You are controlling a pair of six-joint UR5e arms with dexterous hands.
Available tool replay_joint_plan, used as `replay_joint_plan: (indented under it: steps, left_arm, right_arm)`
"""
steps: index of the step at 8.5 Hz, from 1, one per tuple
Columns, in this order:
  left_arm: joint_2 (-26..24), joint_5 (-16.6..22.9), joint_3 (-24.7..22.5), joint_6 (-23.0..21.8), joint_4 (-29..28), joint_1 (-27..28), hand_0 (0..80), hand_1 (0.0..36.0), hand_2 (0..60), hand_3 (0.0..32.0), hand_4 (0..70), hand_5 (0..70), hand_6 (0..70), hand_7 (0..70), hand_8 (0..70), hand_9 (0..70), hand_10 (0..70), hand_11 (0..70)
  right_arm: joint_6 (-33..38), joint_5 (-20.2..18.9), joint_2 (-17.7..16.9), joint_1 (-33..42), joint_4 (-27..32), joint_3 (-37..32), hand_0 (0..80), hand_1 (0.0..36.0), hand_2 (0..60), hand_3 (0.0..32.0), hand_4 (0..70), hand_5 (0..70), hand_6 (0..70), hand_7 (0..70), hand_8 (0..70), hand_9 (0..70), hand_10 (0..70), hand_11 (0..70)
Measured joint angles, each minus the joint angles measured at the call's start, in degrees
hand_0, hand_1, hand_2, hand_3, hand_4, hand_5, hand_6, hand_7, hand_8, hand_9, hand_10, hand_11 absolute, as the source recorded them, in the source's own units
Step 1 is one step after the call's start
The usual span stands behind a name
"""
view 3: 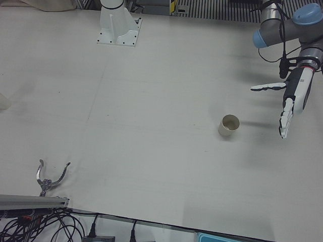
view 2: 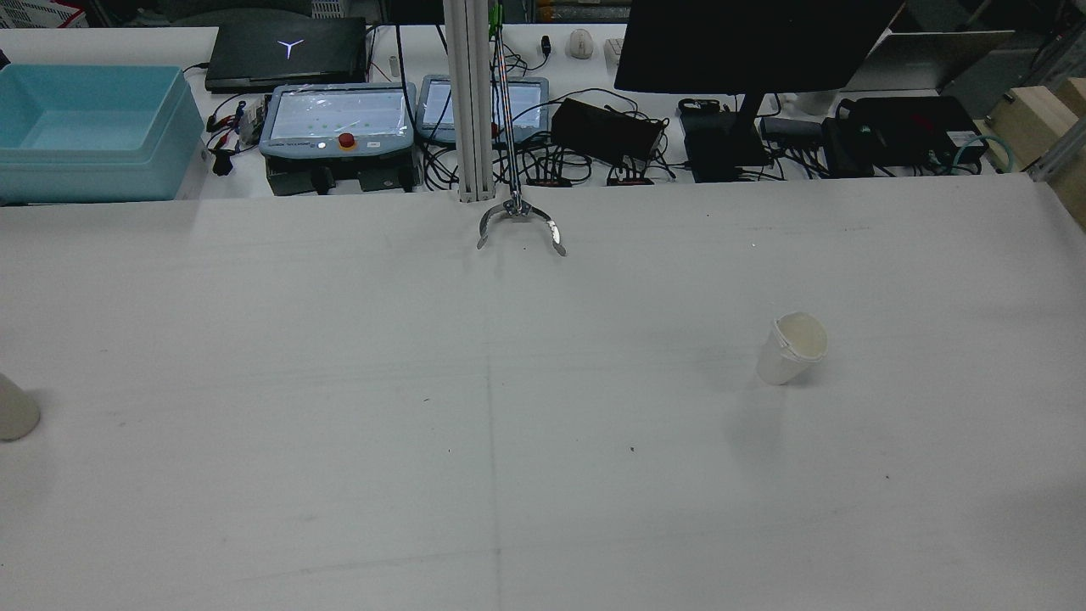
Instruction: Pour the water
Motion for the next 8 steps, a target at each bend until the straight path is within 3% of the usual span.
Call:
replay_joint_plan:
  steps: [4,5,6,7,8]
  left_arm:
    - [0.00,-0.36,8.01,-1.62,-5.53,2.98,63.0,28.1,5.4,6.8,0.0,0.0,0.0,0.5,0.0,0.0,0.8,4.4]
    - [-0.05,-0.70,9.04,-1.99,-6.08,3.35,62.3,28.3,8.8,5.2,0.8,1.5,0.0,3.1,0.0,0.0,0.9,4.4]
    - [-0.17,-1.92,9.48,-3.59,-5.31,3.62,60.0,27.8,11.6,5.6,0.0,1.2,0.0,2.4,0.0,0.0,0.0,2.8]
    - [-0.25,-5.06,9.67,-6.13,-3.77,3.79,57.3,26.0,11.4,6.6,0.0,0.0,0.0,0.5,0.0,0.0,0.0,1.2]
    - [-0.31,-8.37,9.57,-8.20,-3.01,3.89,58.1,26.5,11.3,6.8,0.0,0.0,0.0,1.1,0.0,0.0,0.0,0.9]
  right_arm:
    - [-0.34,-0.01,0.27,-0.17,-0.04,-0.03,43.3,8.3,2.6,6.0,3.6,9.1,0.0,4.1,0.0,0.0,0.0,0.0]
    - [-0.39,-0.04,0.27,-0.32,-0.05,0.02,43.4,8.3,2.8,6.0,3.4,9.1,0.0,3.9,0.0,0.0,0.0,0.0]
    - [-0.40,-0.07,0.23,-0.44,-0.05,0.05,43.7,8.5,2.8,6.2,3.2,9.1,0.0,3.9,0.0,0.0,0.0,0.0]
    - [-0.38,-0.12,0.15,-0.49,-0.05,0.11,44.1,8.9,3.1,5.8,3.1,9.0,0.0,3.7,0.0,0.0,0.0,0.0]
    - [-0.37,-0.19,0.04,-0.51,-0.08,0.13,44.1,8.9,3.2,5.8,3.3,8.9,0.0,3.5,0.0,0.0,0.0,0.0]
